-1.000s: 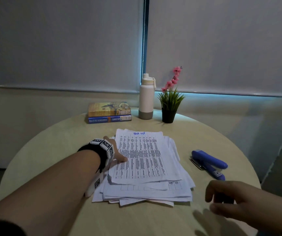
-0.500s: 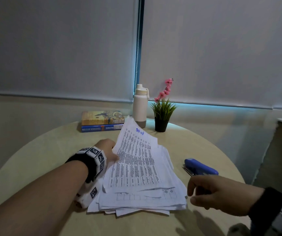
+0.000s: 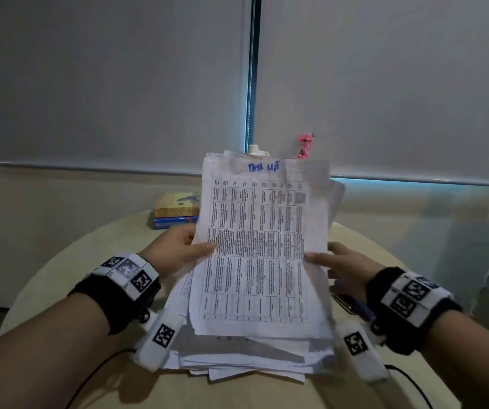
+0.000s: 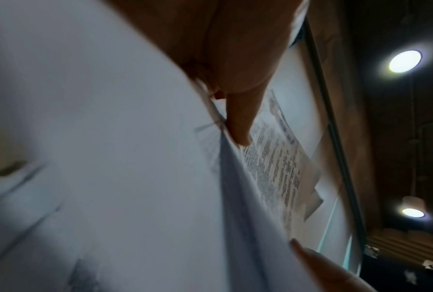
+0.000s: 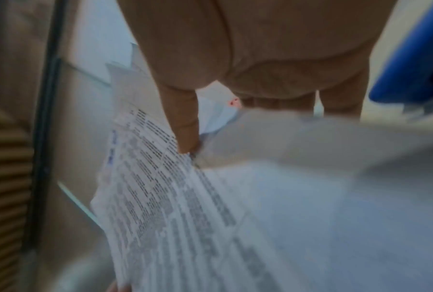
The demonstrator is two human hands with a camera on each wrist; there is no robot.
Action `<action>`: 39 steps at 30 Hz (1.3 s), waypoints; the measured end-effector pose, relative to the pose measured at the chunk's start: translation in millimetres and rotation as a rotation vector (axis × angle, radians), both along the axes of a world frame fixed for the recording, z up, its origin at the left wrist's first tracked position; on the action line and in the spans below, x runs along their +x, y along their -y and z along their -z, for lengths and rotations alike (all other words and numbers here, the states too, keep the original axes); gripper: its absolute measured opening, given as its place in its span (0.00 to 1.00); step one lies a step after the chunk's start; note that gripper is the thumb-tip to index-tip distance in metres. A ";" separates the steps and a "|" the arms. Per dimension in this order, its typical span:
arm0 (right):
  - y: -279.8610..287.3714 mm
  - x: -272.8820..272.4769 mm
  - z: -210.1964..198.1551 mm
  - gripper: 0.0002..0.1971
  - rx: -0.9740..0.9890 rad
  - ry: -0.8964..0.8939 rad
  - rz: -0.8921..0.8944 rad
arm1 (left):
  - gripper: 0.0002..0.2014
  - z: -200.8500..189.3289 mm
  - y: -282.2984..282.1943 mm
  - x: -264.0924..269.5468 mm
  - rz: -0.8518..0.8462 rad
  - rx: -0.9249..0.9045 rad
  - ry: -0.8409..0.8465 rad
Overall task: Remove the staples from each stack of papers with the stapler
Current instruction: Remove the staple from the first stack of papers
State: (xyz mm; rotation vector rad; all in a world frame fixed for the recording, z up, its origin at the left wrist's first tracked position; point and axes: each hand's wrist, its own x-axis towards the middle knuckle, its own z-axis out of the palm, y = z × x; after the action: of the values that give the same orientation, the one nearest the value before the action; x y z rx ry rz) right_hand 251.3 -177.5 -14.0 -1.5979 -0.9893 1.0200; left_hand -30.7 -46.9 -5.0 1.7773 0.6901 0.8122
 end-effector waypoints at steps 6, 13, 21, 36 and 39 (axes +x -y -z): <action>7.1 -7.6 2.9 0.13 0.199 -0.234 0.011 | 0.44 -5.5 24.0 -1.3 0.141 -0.035 0.007; 21.3 8.6 9.8 0.42 0.201 -0.092 -0.135 | 0.36 -34.7 29.2 8.1 0.112 -0.265 0.361; 20.2 21.3 -10.5 0.08 0.215 0.239 0.088 | 0.09 -25.4 31.9 15.5 -0.166 -0.210 0.271; -7.3 60.9 36.2 0.13 -0.639 1.249 -0.061 | 0.15 -22.1 35.7 16.6 -0.281 -0.182 0.260; 6.5 64.5 15.1 0.12 -0.432 1.140 0.136 | 0.14 -23.4 38.7 17.5 -0.276 -0.176 0.275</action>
State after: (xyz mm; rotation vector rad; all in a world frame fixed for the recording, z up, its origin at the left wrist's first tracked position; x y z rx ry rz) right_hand 315.8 -184.0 -29.1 -2.6566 -1.3907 0.1287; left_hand -13.2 -85.6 18.4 1.3964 0.8054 1.1221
